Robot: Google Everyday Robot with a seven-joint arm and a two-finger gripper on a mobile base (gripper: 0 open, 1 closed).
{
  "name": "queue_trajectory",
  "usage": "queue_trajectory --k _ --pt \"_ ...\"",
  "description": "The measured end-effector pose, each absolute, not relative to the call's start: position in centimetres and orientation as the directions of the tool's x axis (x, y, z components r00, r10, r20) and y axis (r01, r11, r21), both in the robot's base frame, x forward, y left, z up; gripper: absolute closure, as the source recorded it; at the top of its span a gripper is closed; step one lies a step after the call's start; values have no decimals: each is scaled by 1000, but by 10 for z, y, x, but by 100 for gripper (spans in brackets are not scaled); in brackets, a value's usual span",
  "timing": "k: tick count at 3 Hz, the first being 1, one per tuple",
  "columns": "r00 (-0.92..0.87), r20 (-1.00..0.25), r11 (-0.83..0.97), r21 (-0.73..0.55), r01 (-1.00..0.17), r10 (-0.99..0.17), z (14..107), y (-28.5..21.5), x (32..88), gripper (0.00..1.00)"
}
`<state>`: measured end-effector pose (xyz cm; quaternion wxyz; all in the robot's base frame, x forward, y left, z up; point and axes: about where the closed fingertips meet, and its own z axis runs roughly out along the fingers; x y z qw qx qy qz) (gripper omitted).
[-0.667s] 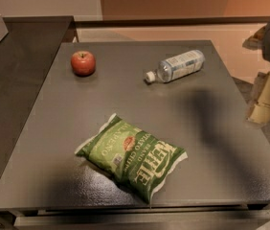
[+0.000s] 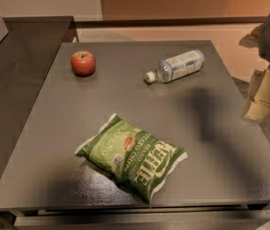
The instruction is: Pick blue plastic bottle
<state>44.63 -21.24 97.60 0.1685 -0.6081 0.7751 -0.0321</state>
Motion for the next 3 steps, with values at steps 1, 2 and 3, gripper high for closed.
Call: queue_trajectory --k 1,2,3 --pt "-157 -245 222 -264 -939 -957 968 -202 470 0" --pt "-104 -261 176 -269 -947 -960 955 -190 500 0" --pt "-42 -269 118 -273 -955 -962 940 -177 534 0"
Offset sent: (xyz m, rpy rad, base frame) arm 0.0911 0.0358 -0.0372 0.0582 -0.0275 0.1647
